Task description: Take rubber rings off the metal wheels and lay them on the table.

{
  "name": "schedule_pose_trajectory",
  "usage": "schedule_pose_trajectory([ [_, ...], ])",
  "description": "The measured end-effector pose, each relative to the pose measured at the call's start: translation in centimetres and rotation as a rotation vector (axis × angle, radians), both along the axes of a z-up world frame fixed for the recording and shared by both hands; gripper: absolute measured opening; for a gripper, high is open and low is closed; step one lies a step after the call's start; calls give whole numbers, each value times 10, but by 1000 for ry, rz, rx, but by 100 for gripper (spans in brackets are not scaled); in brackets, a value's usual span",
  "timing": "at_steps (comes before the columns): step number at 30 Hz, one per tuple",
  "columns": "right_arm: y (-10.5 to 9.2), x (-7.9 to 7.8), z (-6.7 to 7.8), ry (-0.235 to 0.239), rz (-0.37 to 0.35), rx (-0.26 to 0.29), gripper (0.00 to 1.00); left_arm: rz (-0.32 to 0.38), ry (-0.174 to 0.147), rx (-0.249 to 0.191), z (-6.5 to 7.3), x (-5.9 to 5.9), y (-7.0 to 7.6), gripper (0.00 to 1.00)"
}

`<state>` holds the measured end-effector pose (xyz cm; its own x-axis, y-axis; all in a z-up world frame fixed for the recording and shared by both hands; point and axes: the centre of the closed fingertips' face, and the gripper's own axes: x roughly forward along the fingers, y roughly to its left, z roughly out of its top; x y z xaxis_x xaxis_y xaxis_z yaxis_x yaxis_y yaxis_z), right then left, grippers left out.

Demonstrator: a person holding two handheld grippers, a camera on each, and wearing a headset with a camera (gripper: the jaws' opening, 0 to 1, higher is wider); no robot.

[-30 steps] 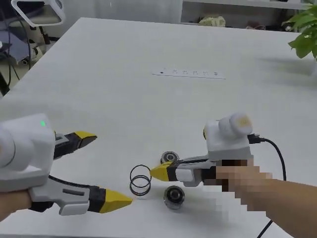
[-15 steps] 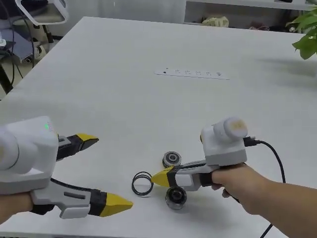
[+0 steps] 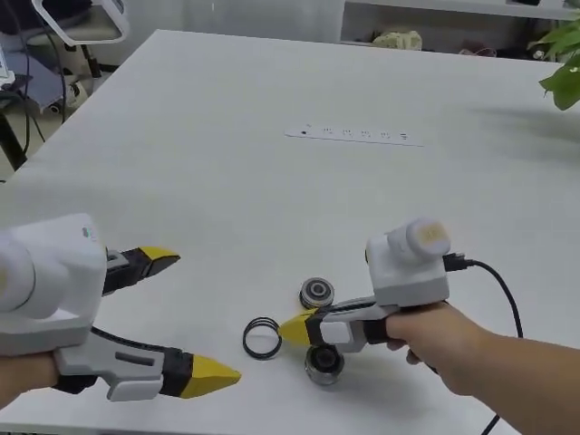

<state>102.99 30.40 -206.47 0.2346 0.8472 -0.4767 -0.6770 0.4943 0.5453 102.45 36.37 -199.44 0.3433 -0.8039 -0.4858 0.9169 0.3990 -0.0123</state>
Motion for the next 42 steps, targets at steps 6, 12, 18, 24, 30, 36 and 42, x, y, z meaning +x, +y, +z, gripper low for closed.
schedule_pose_trajectory([
  [6,0,1,-1,2,-3,-3,0,3,5,1,0,1,1,92],
  [12,0,2,-2,-1,-6,-11,0,-5,11,1,-1,-1,-2,92],
  [18,-1,4,-3,-1,-11,-14,0,-8,13,4,-1,-2,-2,91],
  [24,0,5,-5,-4,-10,-22,0,-5,12,3,-1,-2,-1,91],
  [30,0,6,-8,-6,-13,-31,0,-1,21,4,-2,-3,1,91],
  [36,0,7,-10,-12,-12,-41,0,-1,25,6,-3,-2,1,90],
  [42,0,9,-10,-17,-16,-43,1,-3,28,6,-4,-2,0,90],
])
